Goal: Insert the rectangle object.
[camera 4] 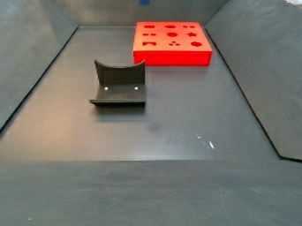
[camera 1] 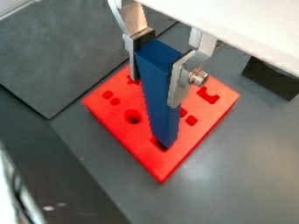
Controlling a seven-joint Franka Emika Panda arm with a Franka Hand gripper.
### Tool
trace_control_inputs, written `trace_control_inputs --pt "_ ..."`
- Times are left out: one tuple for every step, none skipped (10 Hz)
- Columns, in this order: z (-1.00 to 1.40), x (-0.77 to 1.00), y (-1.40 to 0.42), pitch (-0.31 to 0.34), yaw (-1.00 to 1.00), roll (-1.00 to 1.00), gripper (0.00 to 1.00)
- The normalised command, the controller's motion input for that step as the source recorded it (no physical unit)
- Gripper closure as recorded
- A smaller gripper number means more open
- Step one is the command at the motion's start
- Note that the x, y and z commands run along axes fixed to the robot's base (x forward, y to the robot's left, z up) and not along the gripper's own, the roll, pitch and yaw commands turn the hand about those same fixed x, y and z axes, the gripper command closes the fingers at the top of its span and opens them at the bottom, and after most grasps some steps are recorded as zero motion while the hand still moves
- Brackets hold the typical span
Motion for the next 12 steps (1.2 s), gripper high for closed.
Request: trace_control_inputs --pt "0.00 0.03 0.00 0.026 0.08 0.02 1.00" --pt "-0.21 0.00 -0.04 -0.034 0.03 0.11 1.00" --pt "-0.39 0.00 -0.07 -0.057 0.05 0.17 1.00" --pt "-0.46 -0.06 0.00 -0.096 0.05 0.21 1.00" --pt "-0.41 -0.26 0.00 -0.119 0.00 0.21 1.00" --pt "-0.37 -0.29 0.00 -0.100 0.00 0.15 1.00" --pt "-0.38 -0.28 0.00 -0.103 0.00 0.13 1.00" --pt "-0.32 -0.27 0.00 -0.099 0.00 0.09 1.00" --pt "-0.29 -0.09 -0.02 -0.077 0.00 0.03 1.00" --pt "-0.28 0.00 -0.05 -0.067 0.00 0.00 1.00" --pt "-0.20 0.09 -0.12 -0.040 0.00 0.00 1.00" --pt "-0.18 0.24 -0.19 -0.020 0.00 0.00 1.00"
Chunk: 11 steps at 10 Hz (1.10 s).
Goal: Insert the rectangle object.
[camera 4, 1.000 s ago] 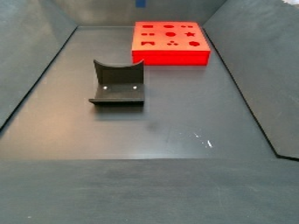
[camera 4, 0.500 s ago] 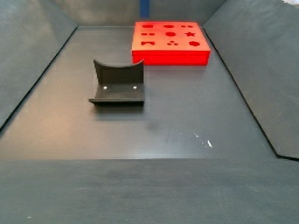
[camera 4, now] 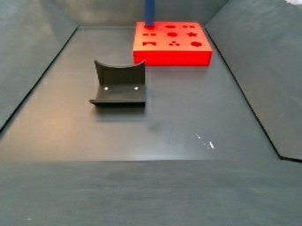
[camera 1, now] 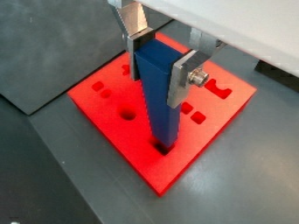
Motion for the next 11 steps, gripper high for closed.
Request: trace_control_inputs --pt "-0.15 0.31 -0.20 0.000 0.00 0.00 1.00" --pt "-0.11 0.13 -0.09 0.000 0.00 0.00 1.00" --pt "-0.10 0.00 -0.04 -0.010 0.00 0.00 1.00" --pt "-0.13 0.00 0.00 -0.014 0.00 0.00 1.00" --pt "-0.10 -0.15 0.00 -0.019 -0.01 0.00 1.00" --pt "-0.06 -0.29 0.08 -0.043 -0.07 0.00 1.00" --pt "-0.06 -0.29 0.10 -0.070 -0.08 -0.03 1.00" --pt "-0.07 -0.25 0.07 -0.074 -0.08 -0.03 1.00" --pt "-0.11 -0.17 0.09 -0.080 -0.05 -0.05 1.00" --pt "-0.17 0.00 0.00 -0.079 -0.10 -0.05 1.00" --pt "-0.42 0.15 0.00 -0.133 -0.12 -0.04 1.00"
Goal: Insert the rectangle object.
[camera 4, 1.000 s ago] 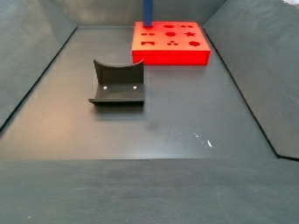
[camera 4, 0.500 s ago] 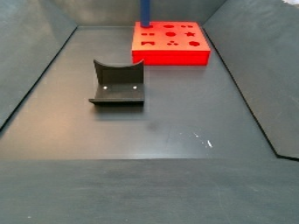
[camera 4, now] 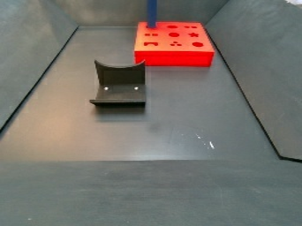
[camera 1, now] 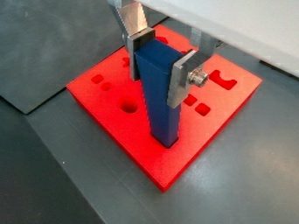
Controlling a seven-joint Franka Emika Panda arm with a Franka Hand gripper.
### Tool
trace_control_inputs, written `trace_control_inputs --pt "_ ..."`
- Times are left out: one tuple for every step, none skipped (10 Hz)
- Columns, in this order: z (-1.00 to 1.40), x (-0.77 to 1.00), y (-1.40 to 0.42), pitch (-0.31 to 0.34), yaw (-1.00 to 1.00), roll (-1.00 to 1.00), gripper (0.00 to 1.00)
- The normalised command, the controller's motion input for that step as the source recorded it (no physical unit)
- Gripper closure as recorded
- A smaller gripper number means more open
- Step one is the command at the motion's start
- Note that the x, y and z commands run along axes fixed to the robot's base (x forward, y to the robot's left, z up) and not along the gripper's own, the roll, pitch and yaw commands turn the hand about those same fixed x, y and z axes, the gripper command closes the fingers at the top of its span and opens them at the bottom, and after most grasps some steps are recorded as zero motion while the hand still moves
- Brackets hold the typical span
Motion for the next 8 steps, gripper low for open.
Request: trace_control_inputs --pt "-0.72 0.13 0.04 -0.223 -0.04 0.00 1.00" --pt "-0.69 0.16 0.07 -0.231 0.00 0.00 1.00" --pt "-0.66 0.07 0.00 -0.253 -0.02 0.02 1.00" --pt "-0.63 -0.04 0.00 -0.294 -0.02 0.08 1.00" --pt "-0.67 -0.17 0.00 -0.291 0.00 0.09 1.00" --pt "-0.71 -0.20 0.00 -0.279 -0.01 0.08 1.00" --pt "-0.14 -0.05 0.00 -0.174 0.00 -0.07 1.00" --pt "0.00 0.00 0.00 0.000 0.00 0.00 1.00"
